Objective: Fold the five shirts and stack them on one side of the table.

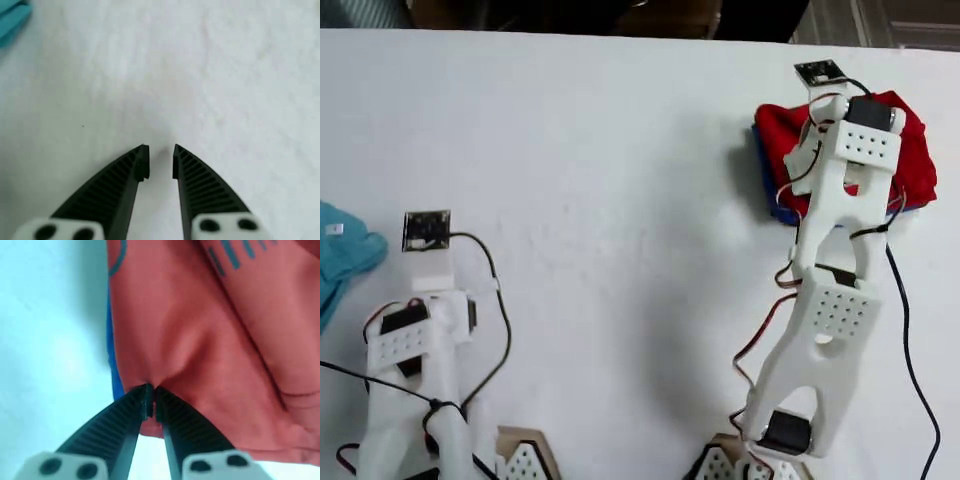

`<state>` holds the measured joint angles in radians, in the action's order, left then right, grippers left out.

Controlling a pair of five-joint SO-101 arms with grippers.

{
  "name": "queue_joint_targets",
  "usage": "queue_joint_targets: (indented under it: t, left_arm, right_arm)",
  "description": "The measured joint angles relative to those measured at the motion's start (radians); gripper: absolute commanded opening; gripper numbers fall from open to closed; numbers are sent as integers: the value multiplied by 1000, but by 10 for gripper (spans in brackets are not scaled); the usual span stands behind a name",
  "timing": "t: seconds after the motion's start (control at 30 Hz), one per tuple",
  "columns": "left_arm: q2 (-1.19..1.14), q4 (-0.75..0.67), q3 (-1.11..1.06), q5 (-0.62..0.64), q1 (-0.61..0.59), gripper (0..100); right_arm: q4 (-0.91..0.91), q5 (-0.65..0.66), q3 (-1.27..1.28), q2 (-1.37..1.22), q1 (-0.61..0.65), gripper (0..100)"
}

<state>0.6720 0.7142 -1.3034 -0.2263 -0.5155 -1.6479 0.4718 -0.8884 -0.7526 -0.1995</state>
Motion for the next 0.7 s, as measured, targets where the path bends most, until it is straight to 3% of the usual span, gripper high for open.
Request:
queue_joint_targets:
  t: [0.13, 0.33, 0.7]
  left_arm:
    - [0, 0, 0, 0, -2, 106]
    - [0, 0, 0, 0, -2, 106]
    - [0, 0, 0, 0, -2, 106]
  right_arm:
    - [0, 0, -77, 32, 0, 31]
    - [0, 0, -152, 109, -3, 154]
    - [57, 0, -157, 25, -115, 158]
